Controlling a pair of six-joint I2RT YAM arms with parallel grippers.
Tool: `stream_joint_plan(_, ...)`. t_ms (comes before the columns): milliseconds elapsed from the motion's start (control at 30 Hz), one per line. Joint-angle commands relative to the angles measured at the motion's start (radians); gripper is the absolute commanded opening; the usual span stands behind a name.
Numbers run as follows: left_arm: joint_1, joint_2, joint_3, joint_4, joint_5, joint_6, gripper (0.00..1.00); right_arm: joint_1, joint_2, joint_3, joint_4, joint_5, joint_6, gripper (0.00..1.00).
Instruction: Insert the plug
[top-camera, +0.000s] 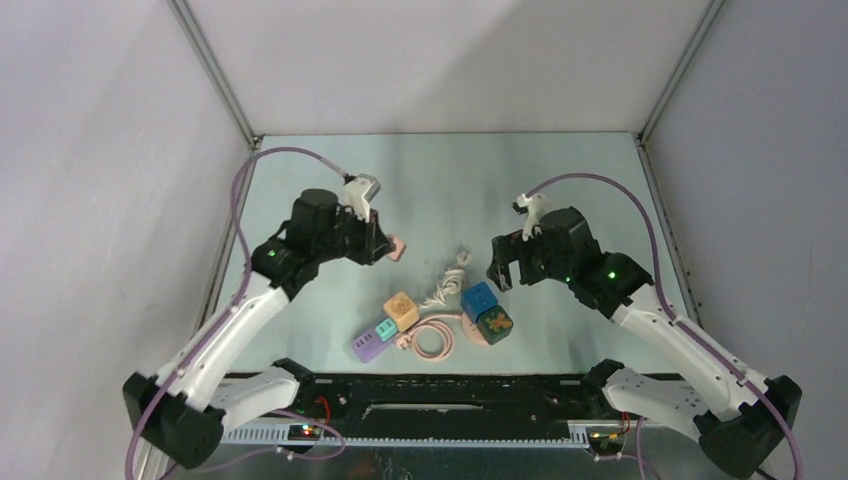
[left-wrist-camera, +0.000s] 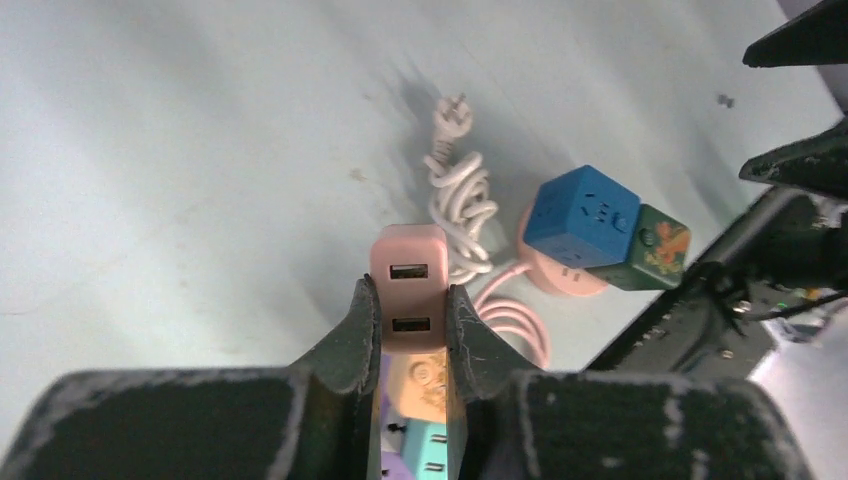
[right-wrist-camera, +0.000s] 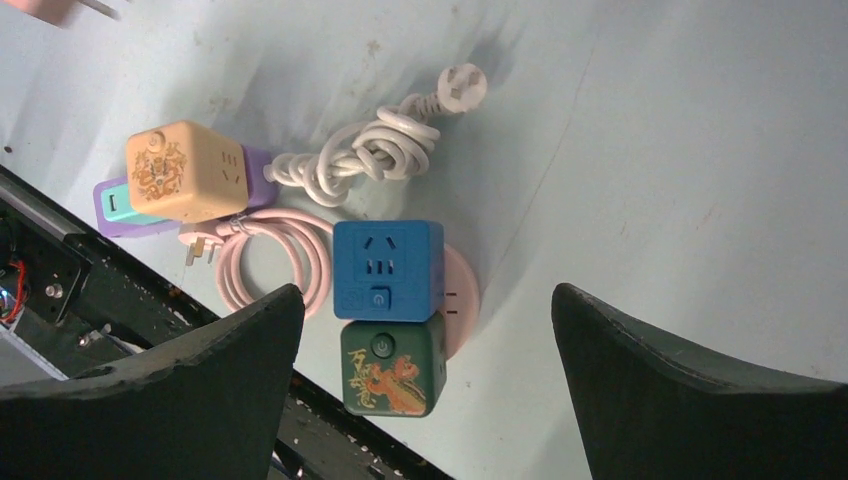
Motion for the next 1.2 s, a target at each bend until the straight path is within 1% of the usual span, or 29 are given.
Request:
stream_joint_plan(0, 0.003, -0.138, 0.013, -0.051, -0.147, 0.173, 0.00, -0.067, -0.048, -0.034, 0.021, -0.090, 0.014, 0.95)
stream_joint_plan(67, 0.003, -0.188, -0.018, -0.028, -0.143, 0.196, 0.00, -0.093, -0.054, -0.047, 0.015, -0.114, 0.016, 0.95)
stream_joint_plan(167, 0.003, -0.240, -0.065, 0.020, -0.056, 0.271, 0.00, -0.130, -0.055, -0.065, 0.005, -0.149, 0.021, 0.95)
stream_joint_plan(267, 0.004, -0.256, -0.087, 0.041, 0.021, 0.290, 0.00, -0.166, -0.062, -0.091, 0.003, -0.182, 0.031, 0.95)
stream_joint_plan(333, 0.002, -0.244, -0.096, 0.052, 0.122, 0.322, 0.00, -0.194, -0.069, -0.113, 0.005, -0.197, 0.046, 0.95)
stream_joint_plan(467, -0.003, -0.195, -0.093, 0.089, 0.223, 0.305, 0.00, -0.245, -0.092, -0.160, 0.012, -0.235, 0.066, 0.95)
stream_joint_plan(567, -0.032, -0.151, -0.083, 0.122, 0.255, 0.287, 0.00, -0.274, -0.108, -0.187, 0.008, -0.255, 0.072, 0.95)
stream_joint_plan(667, -0.096, -0.095, -0.054, 0.123, 0.212, 0.290, 0.00, -0.304, -0.129, -0.207, -0.010, -0.257, 0.073, 0.95)
stream_joint_plan(800, -0.189, 0.007, 0.026, 0.070, 0.151, 0.287, 0.00, -0.348, -0.165, -0.232, -0.026, -0.253, 0.072, 0.95)
stream_joint_plan(1067, -0.339, 0.224, 0.223, -0.046, 0.014, 0.232, 0.00, -0.402, -0.183, -0.236, -0.023, -0.269, 0.078, 0.95)
stream_joint_plan(1167, -0.395, 0.315, 0.320, -0.113, -0.073, 0.222, 0.00, -0.430, -0.191, -0.236, -0.027, -0.283, 0.084, 0.95)
